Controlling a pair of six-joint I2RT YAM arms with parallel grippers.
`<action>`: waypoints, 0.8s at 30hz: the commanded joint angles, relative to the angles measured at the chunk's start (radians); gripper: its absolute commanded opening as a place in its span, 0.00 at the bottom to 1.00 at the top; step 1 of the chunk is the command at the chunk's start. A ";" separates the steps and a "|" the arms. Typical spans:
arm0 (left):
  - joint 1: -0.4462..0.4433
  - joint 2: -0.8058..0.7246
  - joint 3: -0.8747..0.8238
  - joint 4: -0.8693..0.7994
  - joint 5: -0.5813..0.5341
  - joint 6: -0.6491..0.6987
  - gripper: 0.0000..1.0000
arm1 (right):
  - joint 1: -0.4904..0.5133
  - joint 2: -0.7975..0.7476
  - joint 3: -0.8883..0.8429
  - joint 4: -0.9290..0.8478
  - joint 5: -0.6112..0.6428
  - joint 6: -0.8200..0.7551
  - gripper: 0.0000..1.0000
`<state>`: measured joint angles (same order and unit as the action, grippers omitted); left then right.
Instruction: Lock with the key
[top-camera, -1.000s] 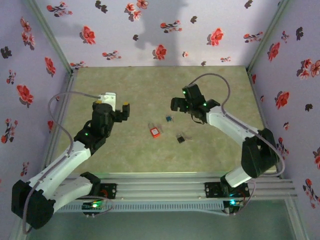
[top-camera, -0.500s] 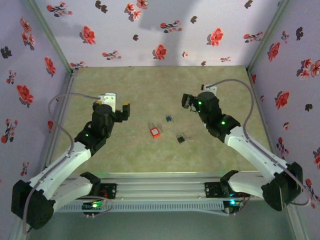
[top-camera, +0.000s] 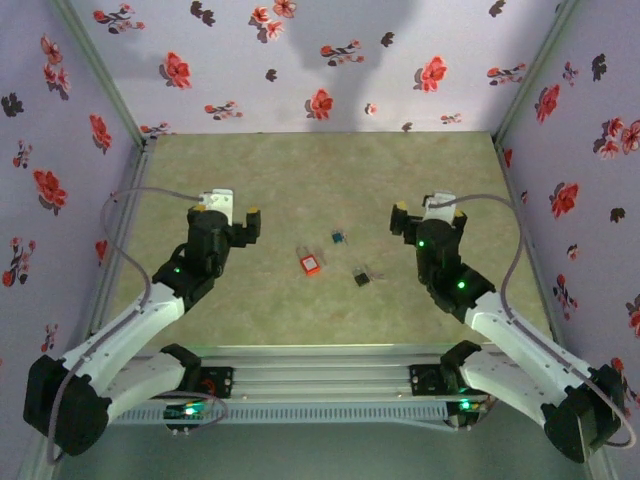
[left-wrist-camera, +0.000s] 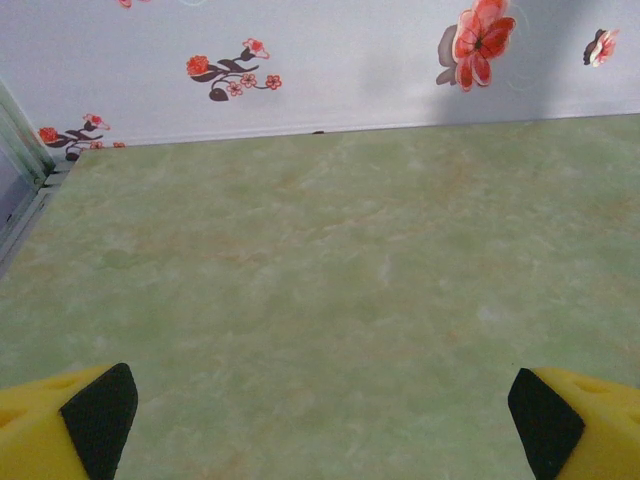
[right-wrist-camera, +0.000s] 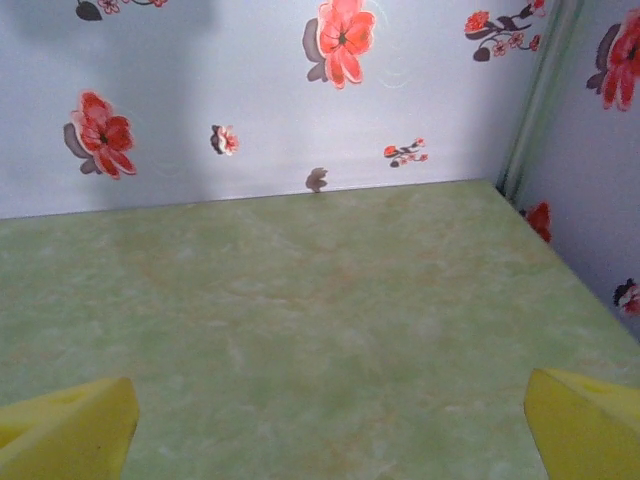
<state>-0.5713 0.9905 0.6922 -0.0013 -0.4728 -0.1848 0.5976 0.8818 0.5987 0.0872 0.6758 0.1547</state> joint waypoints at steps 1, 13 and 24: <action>-0.006 0.010 0.017 0.000 -0.033 -0.025 1.00 | -0.008 0.005 -0.018 0.110 0.073 -0.096 0.99; -0.006 0.041 0.009 0.002 -0.045 -0.014 1.00 | -0.146 0.139 -0.132 0.303 -0.027 -0.191 0.99; -0.006 0.061 -0.011 0.027 -0.059 -0.027 1.00 | -0.310 0.377 -0.230 0.639 -0.105 -0.206 0.99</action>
<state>-0.5713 1.0439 0.6907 -0.0067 -0.4984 -0.1970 0.3229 1.2228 0.3985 0.5571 0.5957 -0.0345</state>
